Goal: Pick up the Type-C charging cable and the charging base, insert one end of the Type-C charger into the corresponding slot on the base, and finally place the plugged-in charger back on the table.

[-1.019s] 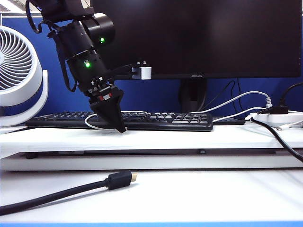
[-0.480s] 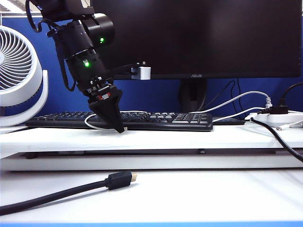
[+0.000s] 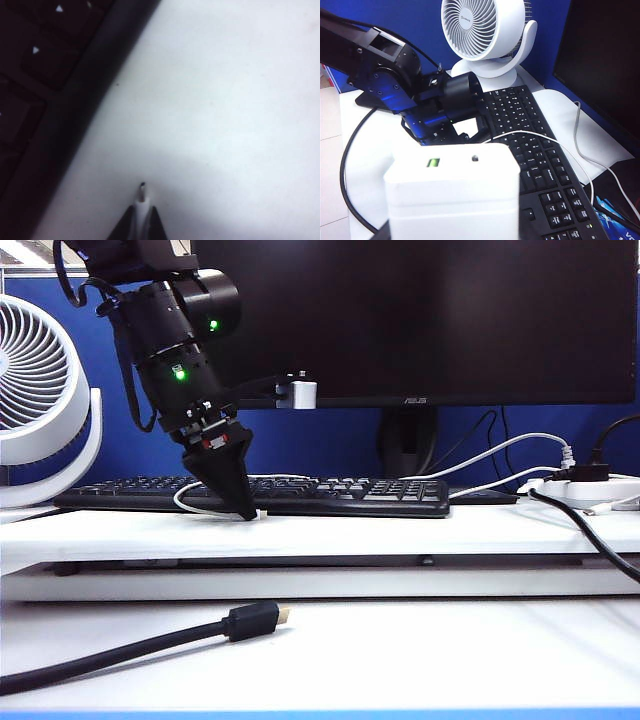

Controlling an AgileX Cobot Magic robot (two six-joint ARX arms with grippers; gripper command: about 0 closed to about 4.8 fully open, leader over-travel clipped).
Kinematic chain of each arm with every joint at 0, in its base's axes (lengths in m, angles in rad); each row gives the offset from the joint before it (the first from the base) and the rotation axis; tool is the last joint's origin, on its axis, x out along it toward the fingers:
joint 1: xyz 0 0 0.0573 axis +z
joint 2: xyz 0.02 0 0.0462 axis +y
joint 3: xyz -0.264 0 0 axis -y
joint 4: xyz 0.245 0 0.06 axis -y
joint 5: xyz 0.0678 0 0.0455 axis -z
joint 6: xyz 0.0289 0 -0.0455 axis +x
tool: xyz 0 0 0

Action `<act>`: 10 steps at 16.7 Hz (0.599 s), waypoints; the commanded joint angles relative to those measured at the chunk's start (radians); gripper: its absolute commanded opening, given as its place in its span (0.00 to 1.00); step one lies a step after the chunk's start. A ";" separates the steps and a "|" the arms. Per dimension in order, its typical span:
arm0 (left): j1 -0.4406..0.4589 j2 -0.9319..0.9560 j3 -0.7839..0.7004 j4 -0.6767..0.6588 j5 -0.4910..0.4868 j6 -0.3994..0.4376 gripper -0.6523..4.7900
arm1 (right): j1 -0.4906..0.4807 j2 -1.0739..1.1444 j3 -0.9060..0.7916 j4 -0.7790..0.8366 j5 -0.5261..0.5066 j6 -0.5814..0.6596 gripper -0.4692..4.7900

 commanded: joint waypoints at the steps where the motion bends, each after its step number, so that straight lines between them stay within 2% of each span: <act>1: 0.002 0.012 0.057 -0.106 0.085 0.005 0.11 | 0.002 -0.008 0.004 0.024 -0.006 0.002 0.09; 7: 0.002 0.000 0.357 -0.198 0.343 -0.185 0.11 | 0.002 -0.020 0.004 0.031 -0.003 -0.043 0.09; 9: 0.002 -0.010 0.503 -0.206 0.444 -0.284 0.11 | 0.002 -0.039 0.004 0.047 -0.003 -0.054 0.09; 10: 0.002 -0.015 0.544 -0.206 0.458 -0.312 0.11 | 0.002 -0.046 0.004 0.051 0.002 -0.054 0.09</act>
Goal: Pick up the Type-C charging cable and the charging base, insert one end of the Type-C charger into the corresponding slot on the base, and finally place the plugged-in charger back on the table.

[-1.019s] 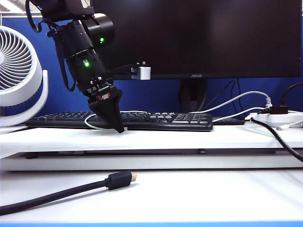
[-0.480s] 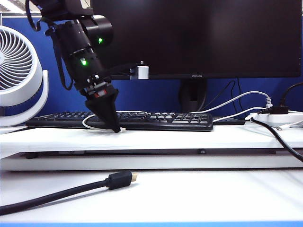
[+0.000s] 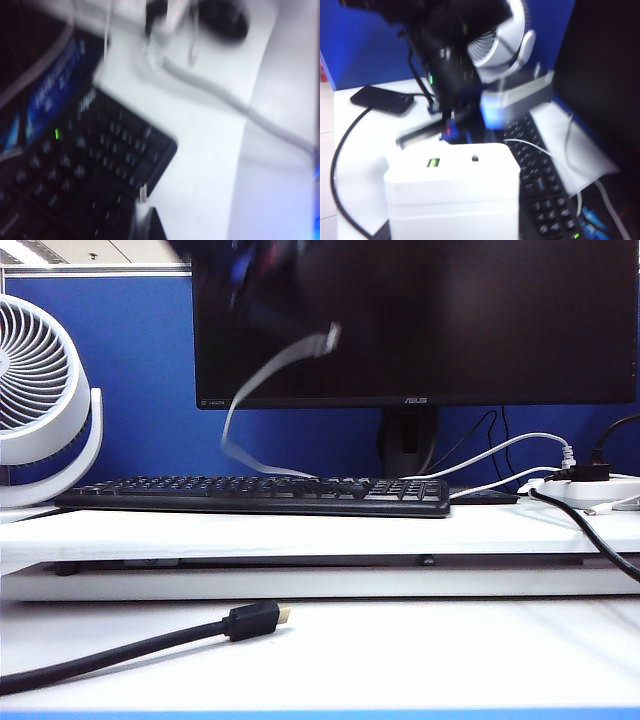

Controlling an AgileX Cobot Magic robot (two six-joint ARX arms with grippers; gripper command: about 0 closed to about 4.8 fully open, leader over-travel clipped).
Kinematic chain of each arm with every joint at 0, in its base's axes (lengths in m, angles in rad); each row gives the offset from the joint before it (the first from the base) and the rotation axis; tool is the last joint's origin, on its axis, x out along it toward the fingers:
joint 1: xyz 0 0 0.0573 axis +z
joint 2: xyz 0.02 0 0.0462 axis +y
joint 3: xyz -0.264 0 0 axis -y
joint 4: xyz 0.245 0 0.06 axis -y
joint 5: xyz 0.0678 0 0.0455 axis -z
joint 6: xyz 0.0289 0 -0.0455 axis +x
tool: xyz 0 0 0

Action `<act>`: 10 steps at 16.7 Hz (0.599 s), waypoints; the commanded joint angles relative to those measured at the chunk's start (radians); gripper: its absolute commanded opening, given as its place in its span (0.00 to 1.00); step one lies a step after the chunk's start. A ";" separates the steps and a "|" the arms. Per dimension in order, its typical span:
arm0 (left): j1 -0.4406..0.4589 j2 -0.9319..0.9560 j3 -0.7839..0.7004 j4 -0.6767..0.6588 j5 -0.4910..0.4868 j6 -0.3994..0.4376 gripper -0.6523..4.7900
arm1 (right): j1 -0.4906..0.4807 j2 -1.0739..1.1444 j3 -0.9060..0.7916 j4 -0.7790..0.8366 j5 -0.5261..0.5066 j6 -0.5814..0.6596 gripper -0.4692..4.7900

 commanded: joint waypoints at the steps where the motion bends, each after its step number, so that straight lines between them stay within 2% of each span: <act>1: 0.000 -0.024 0.120 -0.004 0.058 -0.119 0.11 | 0.001 -0.028 0.005 0.042 0.002 -0.006 0.09; 5: 0.000 -0.054 0.167 -0.017 0.079 -0.159 0.11 | 0.001 -0.038 0.005 0.042 0.034 -0.006 0.09; 7: 0.000 -0.052 0.163 -0.112 0.159 -0.071 0.11 | 0.001 -0.041 0.005 0.042 0.044 -0.006 0.09; 10: 0.000 -0.051 0.160 -0.177 0.156 0.058 0.11 | 0.001 -0.041 0.005 0.042 0.044 -0.006 0.09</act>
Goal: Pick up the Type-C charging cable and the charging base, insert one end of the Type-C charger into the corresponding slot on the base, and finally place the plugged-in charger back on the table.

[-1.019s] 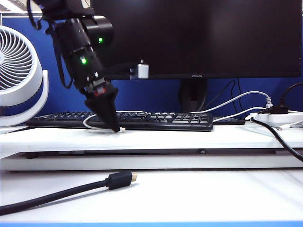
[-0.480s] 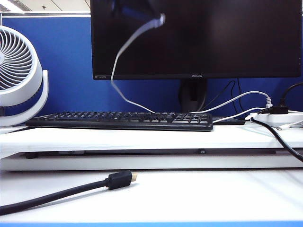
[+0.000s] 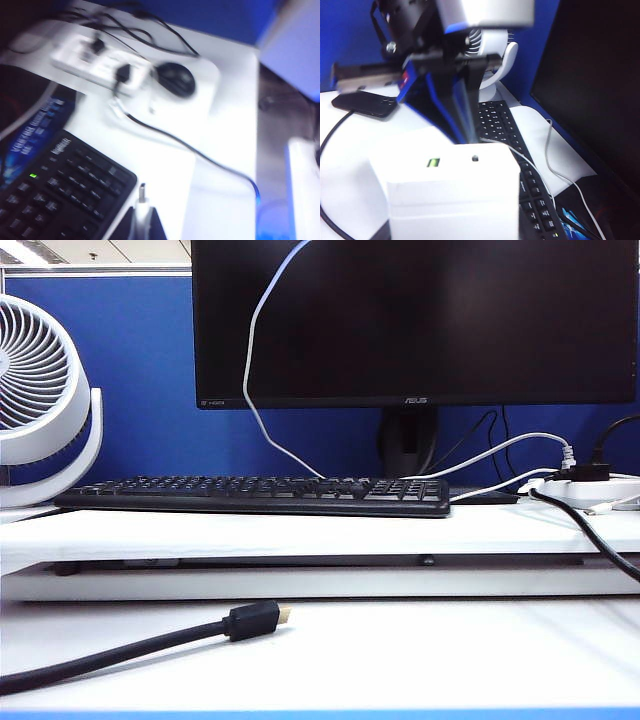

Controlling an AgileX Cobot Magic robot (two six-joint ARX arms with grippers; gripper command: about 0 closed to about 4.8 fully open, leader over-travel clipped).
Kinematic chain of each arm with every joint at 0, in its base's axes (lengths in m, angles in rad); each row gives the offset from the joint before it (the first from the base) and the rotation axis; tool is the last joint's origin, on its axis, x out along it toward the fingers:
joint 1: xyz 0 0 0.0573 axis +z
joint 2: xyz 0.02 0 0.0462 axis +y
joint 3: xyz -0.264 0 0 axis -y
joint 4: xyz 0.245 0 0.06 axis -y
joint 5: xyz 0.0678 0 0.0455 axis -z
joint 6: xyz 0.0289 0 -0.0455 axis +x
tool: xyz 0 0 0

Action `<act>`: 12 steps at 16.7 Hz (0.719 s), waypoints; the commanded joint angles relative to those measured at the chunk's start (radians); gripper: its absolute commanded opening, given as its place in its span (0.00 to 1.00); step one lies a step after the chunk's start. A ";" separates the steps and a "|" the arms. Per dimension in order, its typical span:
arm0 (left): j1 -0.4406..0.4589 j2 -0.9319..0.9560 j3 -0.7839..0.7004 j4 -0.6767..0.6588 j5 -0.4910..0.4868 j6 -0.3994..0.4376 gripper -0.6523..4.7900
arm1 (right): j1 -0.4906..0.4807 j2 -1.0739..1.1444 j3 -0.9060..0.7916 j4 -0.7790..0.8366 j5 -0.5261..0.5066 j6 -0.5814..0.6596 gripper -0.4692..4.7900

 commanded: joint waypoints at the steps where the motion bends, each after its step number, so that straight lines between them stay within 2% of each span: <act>1: 0.000 -0.004 0.000 -0.078 -0.026 0.204 0.11 | 0.001 -0.006 0.005 0.024 -0.006 -0.003 0.09; 4: 0.000 0.002 -0.001 -0.187 -0.177 0.432 0.11 | 0.001 -0.006 0.005 0.024 -0.006 -0.003 0.09; 6: 0.000 0.020 -0.003 -0.255 -0.262 0.526 0.11 | 0.001 -0.007 0.005 0.024 -0.006 -0.003 0.09; 7: 0.000 0.044 -0.005 -0.289 -0.283 0.544 0.11 | 0.001 -0.008 0.005 0.023 -0.007 -0.002 0.09; 12: -0.001 0.245 -0.005 -0.305 -0.248 0.535 0.11 | 0.001 -0.008 0.005 0.023 -0.007 -0.002 0.09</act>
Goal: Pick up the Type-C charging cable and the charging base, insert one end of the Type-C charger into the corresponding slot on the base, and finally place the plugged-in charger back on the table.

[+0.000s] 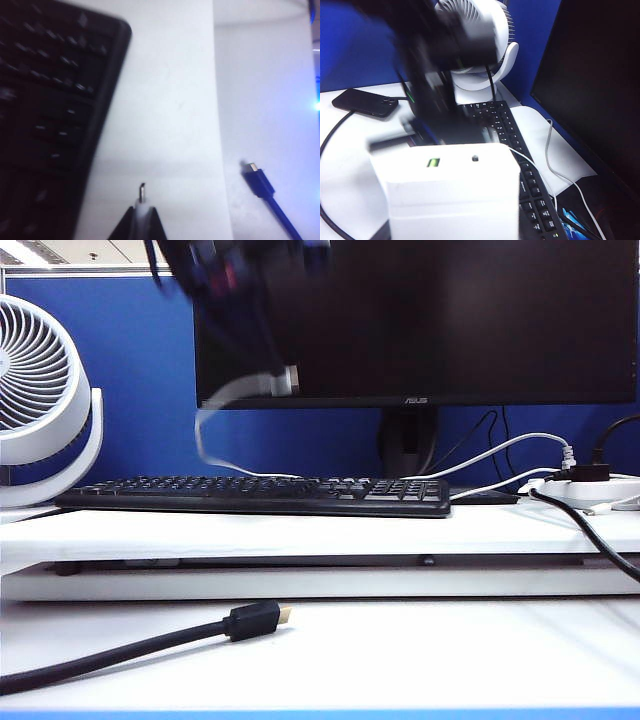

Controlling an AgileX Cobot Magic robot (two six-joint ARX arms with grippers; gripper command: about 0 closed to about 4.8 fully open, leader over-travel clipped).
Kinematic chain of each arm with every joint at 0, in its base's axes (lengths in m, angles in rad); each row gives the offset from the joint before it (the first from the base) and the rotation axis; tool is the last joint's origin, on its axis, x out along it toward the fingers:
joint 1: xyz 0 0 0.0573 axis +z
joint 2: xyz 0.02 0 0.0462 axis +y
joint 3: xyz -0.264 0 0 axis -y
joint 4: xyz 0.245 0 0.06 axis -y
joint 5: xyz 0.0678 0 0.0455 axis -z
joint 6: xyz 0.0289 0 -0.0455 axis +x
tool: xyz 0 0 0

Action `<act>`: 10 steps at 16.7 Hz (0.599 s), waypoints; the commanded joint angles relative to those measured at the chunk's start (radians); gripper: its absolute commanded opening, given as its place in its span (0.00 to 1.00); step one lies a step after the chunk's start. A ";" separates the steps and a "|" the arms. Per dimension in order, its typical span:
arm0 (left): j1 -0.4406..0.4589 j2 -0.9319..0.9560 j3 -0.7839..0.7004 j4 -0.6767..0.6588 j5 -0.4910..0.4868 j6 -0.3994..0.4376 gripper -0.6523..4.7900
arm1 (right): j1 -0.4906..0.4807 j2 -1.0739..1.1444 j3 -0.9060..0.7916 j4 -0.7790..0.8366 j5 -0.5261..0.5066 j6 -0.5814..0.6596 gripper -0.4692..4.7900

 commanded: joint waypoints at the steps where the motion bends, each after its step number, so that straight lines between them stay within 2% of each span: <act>1: -0.002 0.095 0.000 -0.002 0.053 0.000 0.11 | 0.001 -0.007 0.005 0.024 -0.007 -0.002 0.09; 3: -0.006 0.142 0.000 0.000 0.054 -0.015 0.15 | 0.001 -0.007 0.005 0.024 -0.007 -0.002 0.09; 4: -0.007 0.154 0.000 0.005 0.054 -0.052 0.28 | 0.001 -0.007 0.005 0.024 -0.007 -0.002 0.09; 5: -0.007 0.156 0.000 0.010 0.055 -0.071 0.35 | 0.001 -0.007 0.005 0.024 -0.007 -0.002 0.09; 7: -0.016 0.153 0.000 0.037 0.055 -0.128 0.41 | 0.001 -0.007 0.005 0.024 -0.007 -0.002 0.09; 8: -0.016 0.150 0.002 0.045 0.055 -0.160 0.50 | 0.001 -0.007 0.005 0.024 -0.007 -0.002 0.09; 9: -0.016 0.149 0.003 0.047 0.055 -0.187 0.55 | 0.001 -0.007 0.005 0.024 -0.006 -0.002 0.09; 10: -0.016 0.145 0.004 0.060 0.055 -0.260 0.58 | 0.001 -0.006 0.005 0.024 -0.007 -0.003 0.09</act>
